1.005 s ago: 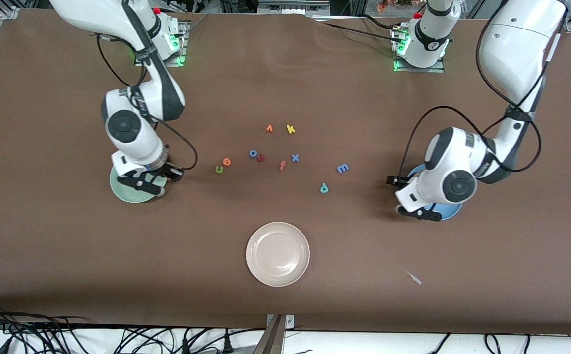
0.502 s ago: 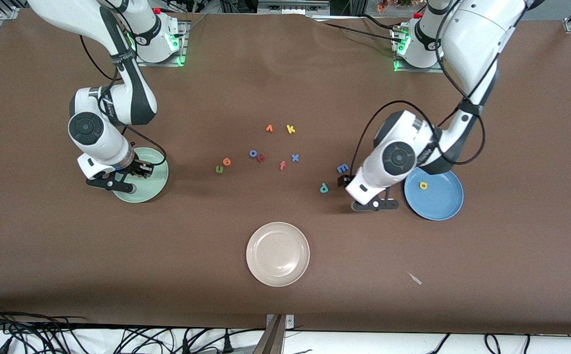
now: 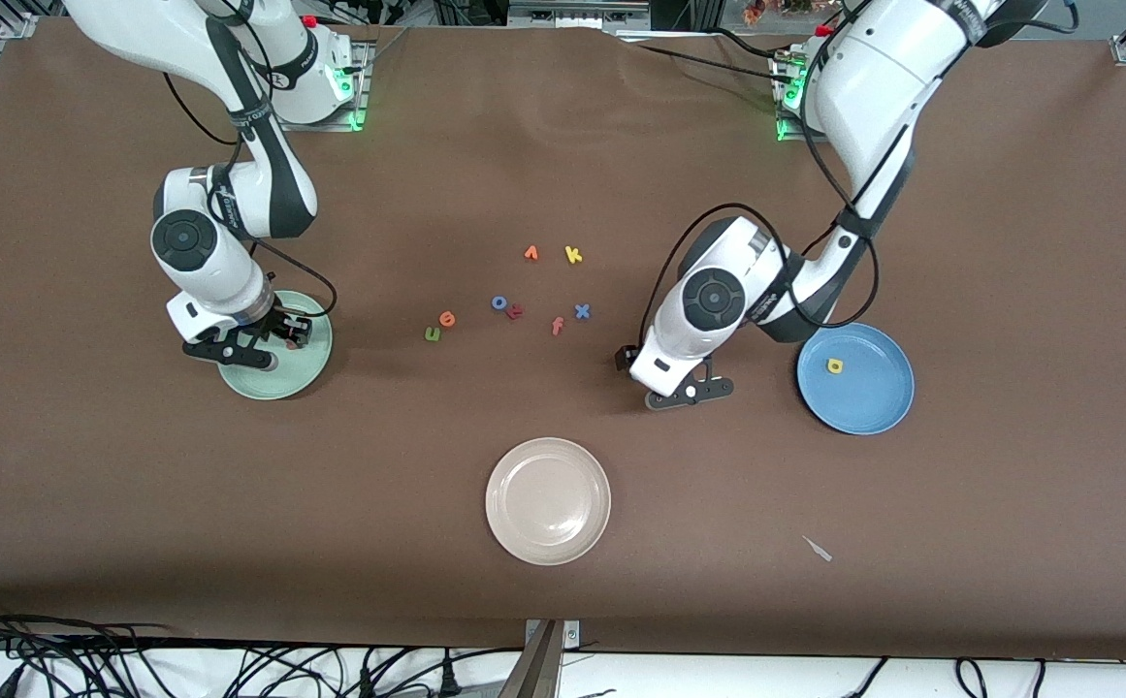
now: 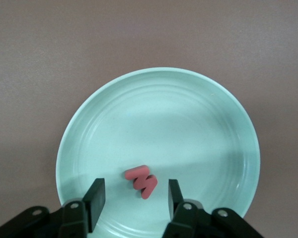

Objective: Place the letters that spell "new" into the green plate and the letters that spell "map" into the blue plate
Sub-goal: 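Grasp the teal P with the left gripper while the right gripper grasps the n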

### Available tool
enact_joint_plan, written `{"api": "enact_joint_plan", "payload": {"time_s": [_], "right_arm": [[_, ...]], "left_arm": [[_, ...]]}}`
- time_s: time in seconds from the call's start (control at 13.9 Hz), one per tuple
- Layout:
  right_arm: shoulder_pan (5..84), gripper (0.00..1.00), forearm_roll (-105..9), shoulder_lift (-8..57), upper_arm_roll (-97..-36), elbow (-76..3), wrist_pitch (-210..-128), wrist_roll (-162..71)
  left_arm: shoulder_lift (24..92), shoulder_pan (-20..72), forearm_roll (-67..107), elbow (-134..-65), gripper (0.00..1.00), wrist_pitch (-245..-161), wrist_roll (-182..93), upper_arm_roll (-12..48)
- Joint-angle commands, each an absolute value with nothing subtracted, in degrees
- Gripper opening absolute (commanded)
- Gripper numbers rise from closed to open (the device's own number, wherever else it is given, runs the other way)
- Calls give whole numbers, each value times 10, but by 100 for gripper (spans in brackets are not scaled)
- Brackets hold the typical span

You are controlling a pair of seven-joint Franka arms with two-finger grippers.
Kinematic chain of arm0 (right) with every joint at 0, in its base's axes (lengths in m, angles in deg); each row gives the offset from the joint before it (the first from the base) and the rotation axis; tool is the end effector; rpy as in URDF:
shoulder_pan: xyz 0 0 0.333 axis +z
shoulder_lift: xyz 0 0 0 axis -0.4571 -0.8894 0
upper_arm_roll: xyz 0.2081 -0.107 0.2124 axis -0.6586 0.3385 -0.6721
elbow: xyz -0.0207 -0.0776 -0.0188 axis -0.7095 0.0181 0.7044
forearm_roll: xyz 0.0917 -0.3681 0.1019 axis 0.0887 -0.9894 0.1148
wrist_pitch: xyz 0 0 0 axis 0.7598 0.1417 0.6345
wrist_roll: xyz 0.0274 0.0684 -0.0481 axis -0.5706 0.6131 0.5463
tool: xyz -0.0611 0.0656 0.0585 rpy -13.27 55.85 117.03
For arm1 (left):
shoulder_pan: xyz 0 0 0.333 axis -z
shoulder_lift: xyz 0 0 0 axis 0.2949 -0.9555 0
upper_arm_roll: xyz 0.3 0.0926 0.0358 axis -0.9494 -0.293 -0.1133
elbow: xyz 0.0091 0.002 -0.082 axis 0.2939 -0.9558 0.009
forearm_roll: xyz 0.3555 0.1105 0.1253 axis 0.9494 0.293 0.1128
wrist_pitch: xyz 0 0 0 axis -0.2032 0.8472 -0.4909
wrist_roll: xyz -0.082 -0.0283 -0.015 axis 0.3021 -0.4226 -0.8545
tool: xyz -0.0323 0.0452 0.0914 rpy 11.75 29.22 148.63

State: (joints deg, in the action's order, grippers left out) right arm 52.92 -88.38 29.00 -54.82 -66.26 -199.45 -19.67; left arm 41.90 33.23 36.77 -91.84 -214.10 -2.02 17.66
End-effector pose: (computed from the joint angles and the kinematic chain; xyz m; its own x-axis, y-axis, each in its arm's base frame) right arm 0.5401 0.0794 0.2279 0.9888 -0.1448 0.0363 -0.1482 -0.9811 0.1243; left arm 0.5859 -0.3607 0.2146 0.9652 0.2328 -0.1188 0.2376 -0.9709 0.0282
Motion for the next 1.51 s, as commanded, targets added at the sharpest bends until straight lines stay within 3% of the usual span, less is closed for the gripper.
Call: {"api": "enact_joint_plan", "payload": {"time_s": [0.0, 0.43, 0.65, 1.44], "right_arm": [[532, 61, -868, 309, -560, -675, -1995, -171], [537, 64, -868, 299, -667, -647, -1995, 43], [544, 67, -869, 278, -709, -620, -1995, 128], [599, 68, -899, 212, -713, -594, -2030, 133]], "left_arm": [[382, 380, 364, -870, 99, -2144, 10, 136], [363, 391, 364, -870, 88, -2189, 53, 131], [362, 395, 364, -871, 73, -2190, 57, 131], [358, 394, 370, -877, 57, -2219, 83, 130]]}}
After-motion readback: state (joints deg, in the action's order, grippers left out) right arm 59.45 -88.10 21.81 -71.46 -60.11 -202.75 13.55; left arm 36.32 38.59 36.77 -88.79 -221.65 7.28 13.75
